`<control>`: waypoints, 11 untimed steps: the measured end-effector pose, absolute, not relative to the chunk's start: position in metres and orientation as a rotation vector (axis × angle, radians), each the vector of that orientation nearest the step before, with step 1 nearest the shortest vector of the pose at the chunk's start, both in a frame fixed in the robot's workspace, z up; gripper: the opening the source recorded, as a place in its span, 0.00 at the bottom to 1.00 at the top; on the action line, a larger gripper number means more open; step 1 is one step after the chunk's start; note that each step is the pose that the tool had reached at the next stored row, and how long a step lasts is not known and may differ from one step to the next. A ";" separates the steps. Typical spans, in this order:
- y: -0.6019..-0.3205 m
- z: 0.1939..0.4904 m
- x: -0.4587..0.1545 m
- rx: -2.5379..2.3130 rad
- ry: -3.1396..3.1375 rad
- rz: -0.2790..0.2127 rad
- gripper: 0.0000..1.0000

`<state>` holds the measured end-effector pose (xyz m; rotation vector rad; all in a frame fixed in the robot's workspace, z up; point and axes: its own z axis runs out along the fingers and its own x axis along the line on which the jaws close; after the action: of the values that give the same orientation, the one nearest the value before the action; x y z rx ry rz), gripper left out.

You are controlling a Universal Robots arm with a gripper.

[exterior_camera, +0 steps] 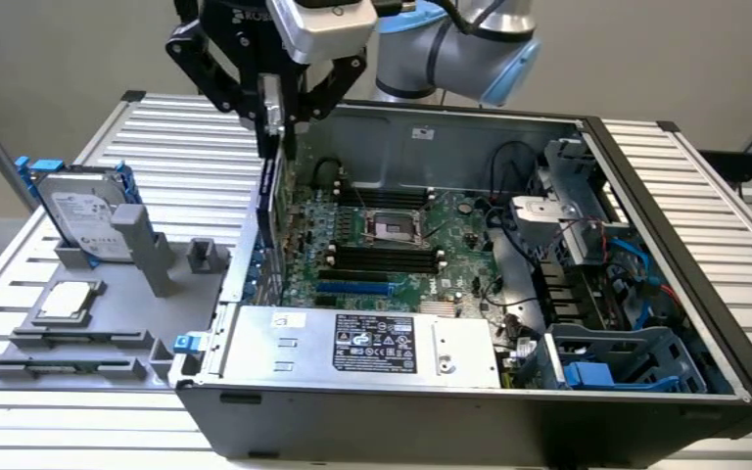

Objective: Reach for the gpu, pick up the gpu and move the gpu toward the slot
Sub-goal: 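Pick up the gpu and move the gpu toward the slot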

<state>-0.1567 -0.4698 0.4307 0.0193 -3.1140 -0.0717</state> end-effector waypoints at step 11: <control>-0.459 0.415 -0.107 0.019 -3.112 -0.072 0.26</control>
<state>-0.1069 -0.4593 0.4147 0.0190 -3.1119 -0.0717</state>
